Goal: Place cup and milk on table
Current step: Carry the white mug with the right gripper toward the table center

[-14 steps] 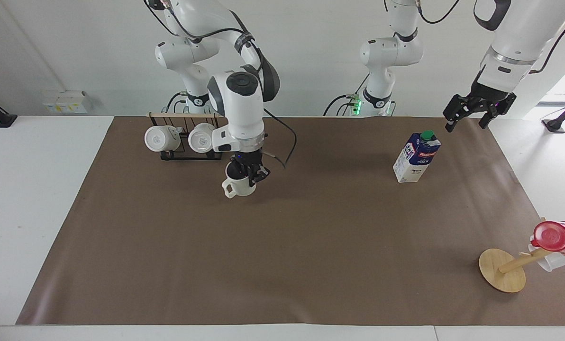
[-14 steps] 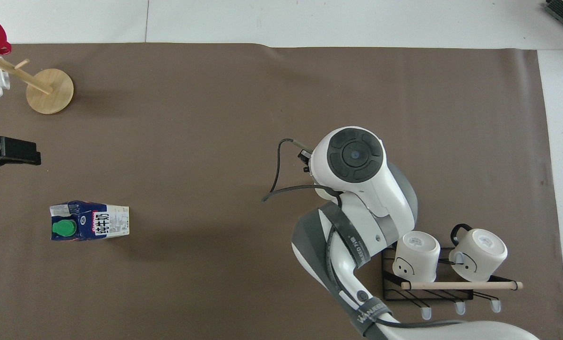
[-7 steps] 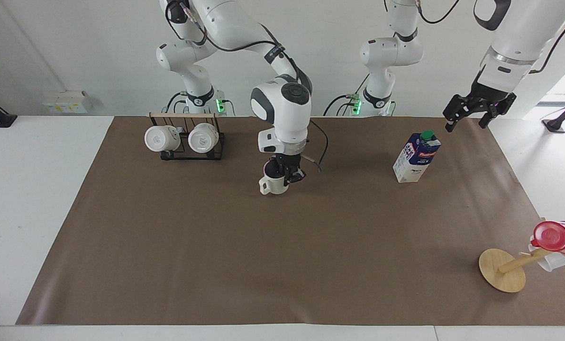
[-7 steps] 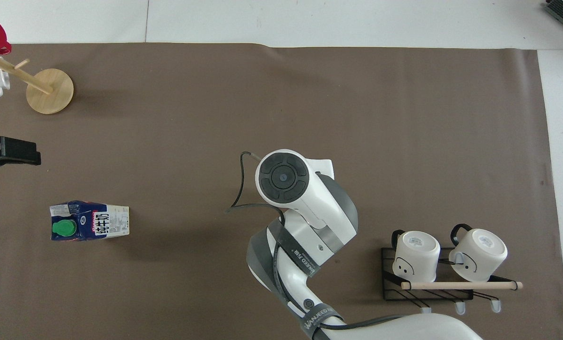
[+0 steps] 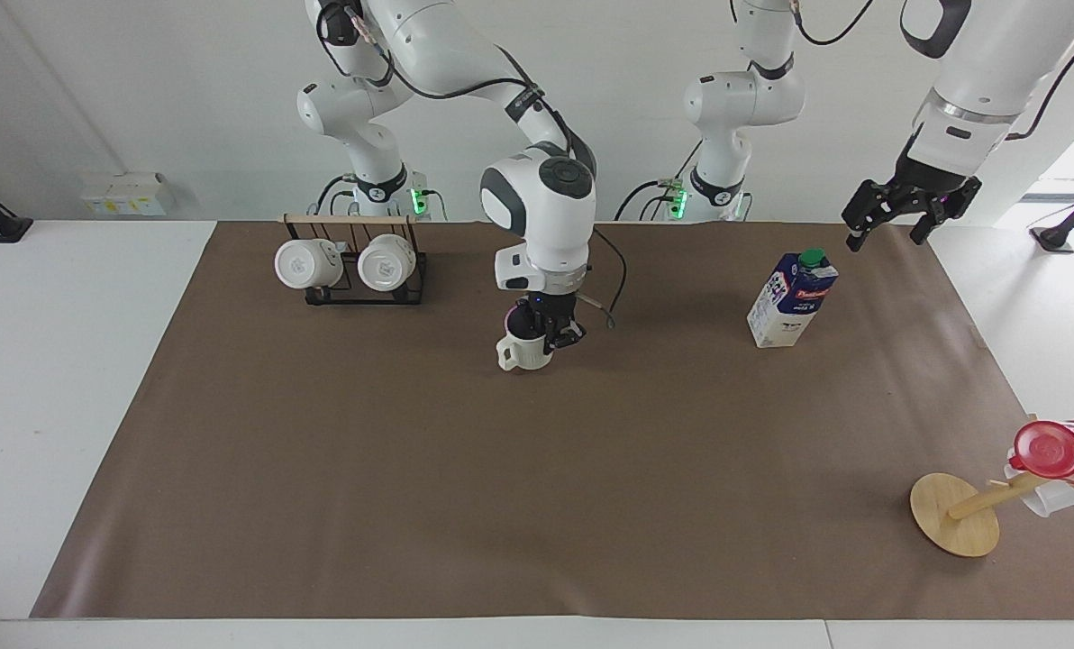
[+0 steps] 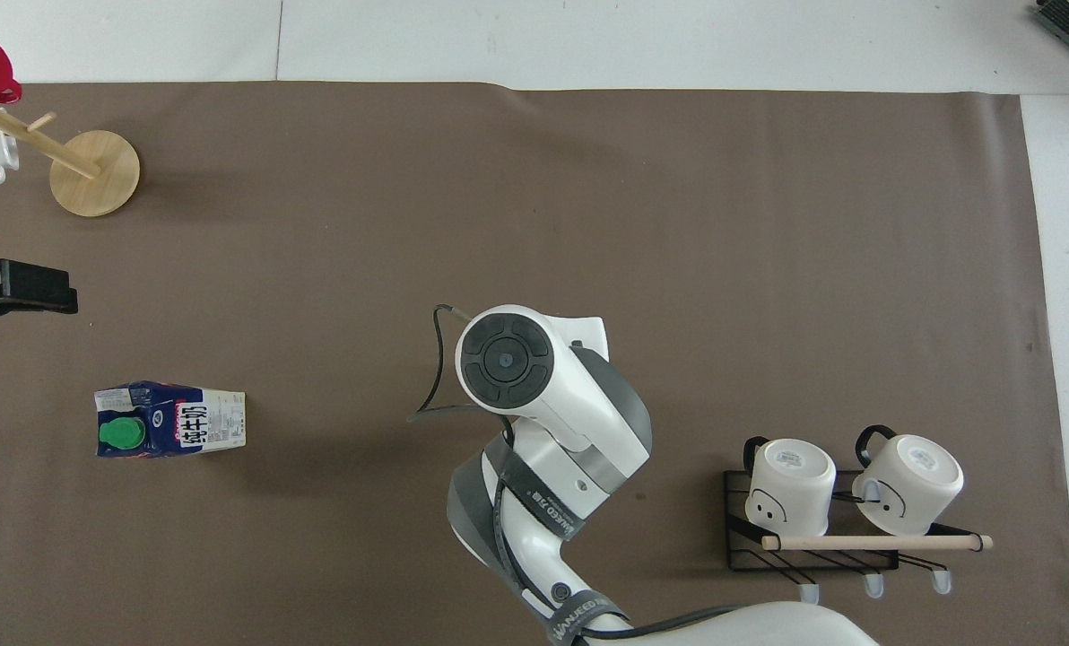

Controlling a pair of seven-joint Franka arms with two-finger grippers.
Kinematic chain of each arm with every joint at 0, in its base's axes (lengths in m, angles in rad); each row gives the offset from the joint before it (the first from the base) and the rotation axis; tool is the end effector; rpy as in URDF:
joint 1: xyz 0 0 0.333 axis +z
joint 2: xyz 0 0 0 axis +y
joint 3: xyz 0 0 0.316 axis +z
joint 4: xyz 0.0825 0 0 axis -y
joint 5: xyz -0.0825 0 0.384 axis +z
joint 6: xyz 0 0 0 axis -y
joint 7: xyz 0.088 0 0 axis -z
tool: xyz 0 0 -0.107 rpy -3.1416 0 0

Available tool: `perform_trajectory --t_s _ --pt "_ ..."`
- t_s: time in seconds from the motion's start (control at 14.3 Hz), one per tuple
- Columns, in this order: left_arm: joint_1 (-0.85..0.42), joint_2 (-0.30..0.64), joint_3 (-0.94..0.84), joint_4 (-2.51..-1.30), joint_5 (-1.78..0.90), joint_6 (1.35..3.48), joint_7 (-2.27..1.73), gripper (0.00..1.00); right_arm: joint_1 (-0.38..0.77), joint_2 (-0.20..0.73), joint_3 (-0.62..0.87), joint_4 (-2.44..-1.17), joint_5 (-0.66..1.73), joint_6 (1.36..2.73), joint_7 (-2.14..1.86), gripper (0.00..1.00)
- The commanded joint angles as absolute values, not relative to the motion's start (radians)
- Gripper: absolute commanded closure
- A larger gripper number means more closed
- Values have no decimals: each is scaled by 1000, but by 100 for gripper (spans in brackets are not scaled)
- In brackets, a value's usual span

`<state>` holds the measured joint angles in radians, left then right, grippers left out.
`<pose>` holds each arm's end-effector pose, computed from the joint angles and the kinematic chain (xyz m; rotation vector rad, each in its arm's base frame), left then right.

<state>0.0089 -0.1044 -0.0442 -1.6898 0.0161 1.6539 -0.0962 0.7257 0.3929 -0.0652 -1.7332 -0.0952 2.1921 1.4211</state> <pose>0.5291 -0.0183 0.6320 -3.1221 -0.0940 -0.1088 0.5224 0.4066 0.3607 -2.9402 1.0765 -0.1932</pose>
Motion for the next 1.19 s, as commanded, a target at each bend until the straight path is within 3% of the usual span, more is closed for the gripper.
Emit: perform_trajectory --t_s 0.0,0.84,1.12 --pt "23 -107 -49 -1677 5 1631 -91 0 724 403 -66 -1717 -120 2218 1451 100" --pt "9 -129 -51 -1689 5 1612 -83 0 718 403 -64 -1749 -118 2246 1427 100" --pt "8 -208 -51 -1843 5 1638 -32 0 712 402 -64 -1759 -112 2250 1424 100"
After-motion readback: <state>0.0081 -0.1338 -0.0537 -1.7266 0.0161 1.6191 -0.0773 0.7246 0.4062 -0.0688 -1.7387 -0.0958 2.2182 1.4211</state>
